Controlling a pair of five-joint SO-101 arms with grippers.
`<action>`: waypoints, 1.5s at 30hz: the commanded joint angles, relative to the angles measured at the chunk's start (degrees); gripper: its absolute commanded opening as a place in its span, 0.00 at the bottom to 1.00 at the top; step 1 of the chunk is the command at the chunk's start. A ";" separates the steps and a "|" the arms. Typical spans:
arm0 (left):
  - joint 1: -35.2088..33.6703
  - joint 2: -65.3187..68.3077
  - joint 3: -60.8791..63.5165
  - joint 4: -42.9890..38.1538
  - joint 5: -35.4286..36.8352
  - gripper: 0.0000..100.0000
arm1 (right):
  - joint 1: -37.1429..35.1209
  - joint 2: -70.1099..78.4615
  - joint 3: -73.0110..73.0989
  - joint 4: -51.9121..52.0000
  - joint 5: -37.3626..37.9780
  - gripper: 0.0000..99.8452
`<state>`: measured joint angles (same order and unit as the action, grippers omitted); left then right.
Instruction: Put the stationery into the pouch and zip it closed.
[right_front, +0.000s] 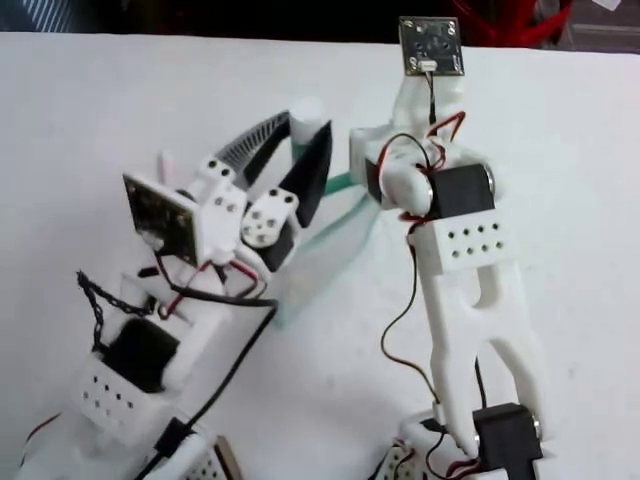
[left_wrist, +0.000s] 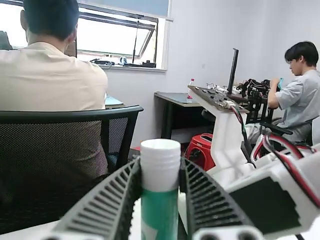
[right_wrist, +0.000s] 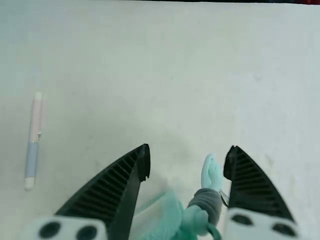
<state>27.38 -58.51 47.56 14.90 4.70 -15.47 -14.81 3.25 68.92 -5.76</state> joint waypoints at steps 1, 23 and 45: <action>-0.22 3.38 1.49 -1.93 0.09 0.08 | 0.48 0.92 2.90 -0.22 -0.35 0.24; 4.18 -5.41 2.55 5.98 0.44 0.08 | 0.48 0.92 2.90 -0.04 -0.35 0.24; 5.41 -7.96 -4.57 9.93 0.53 0.08 | 0.31 0.92 2.90 -0.13 -0.35 0.24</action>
<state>31.08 -65.89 46.95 23.52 4.53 -15.47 -14.81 3.25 68.92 -5.76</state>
